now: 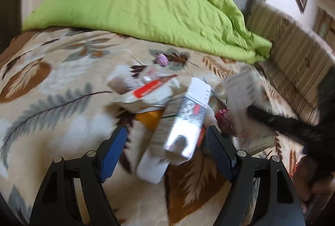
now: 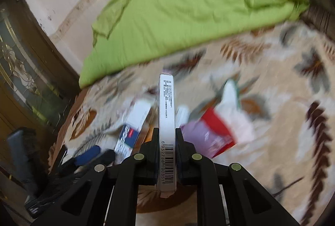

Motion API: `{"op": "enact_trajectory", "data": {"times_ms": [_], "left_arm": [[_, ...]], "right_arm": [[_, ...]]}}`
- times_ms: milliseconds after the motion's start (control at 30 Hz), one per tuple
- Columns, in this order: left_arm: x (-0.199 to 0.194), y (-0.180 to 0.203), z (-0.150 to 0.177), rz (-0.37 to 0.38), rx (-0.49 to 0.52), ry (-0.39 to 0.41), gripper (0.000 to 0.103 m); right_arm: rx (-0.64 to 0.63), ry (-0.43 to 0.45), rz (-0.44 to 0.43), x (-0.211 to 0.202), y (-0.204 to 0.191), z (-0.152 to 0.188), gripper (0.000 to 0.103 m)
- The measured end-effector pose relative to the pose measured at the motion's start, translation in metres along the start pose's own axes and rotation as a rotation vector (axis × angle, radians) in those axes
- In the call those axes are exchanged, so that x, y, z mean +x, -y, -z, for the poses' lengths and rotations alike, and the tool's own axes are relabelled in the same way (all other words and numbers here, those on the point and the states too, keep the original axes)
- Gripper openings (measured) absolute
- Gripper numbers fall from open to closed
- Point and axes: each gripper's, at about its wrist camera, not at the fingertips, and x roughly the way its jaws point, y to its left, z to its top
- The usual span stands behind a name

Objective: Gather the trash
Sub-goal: 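Grasp the white barcode medicine box with the right tool, then grasp the white-and-blue medicine box with the left tool while the right tool holds its box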

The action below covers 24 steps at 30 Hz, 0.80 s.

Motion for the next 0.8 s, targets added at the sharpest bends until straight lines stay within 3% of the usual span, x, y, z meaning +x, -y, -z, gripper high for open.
{"op": "enact_trajectory", "data": {"times_ms": [167,200,233,300,400,500,667,800], "left_arm": [[0.032,0.01,0.0,-0.055,0.022,-0.059,0.077],[0.034,0.012,0.0,-0.07,0.032,-0.057,0.074],[0.038,0.015,0.0,-0.112,0.053,-0.051,0.059],[0.045,0.015,0.0,-0.145,0.067,-0.068,0.044],[0.043,0.008,0.001,-0.155,0.043,-0.052,0.043],[0.03,0.008,0.0,-0.185,0.041,0.001,0.042],[0.004,0.013,-0.001,-0.24,0.057,0.109,0.03],[-0.012,0.014,-0.001,-0.301,0.072,0.182,0.03]], "right_arm": [[0.007,0.047,-0.008,-0.012,0.007,-0.007,0.014],[0.01,0.047,-0.012,-0.012,0.007,-0.008,0.014],[0.01,0.044,-0.018,-0.012,0.006,-0.008,0.014],[0.001,0.045,-0.022,-0.01,0.003,-0.008,0.014],[-0.023,0.042,-0.025,-0.008,-0.003,-0.005,0.014],[-0.057,0.04,-0.019,-0.005,-0.011,-0.001,0.014],[-0.137,0.057,0.009,-0.002,-0.025,0.005,0.014],[-0.179,0.069,0.014,-0.002,-0.033,0.009,0.014]]}}
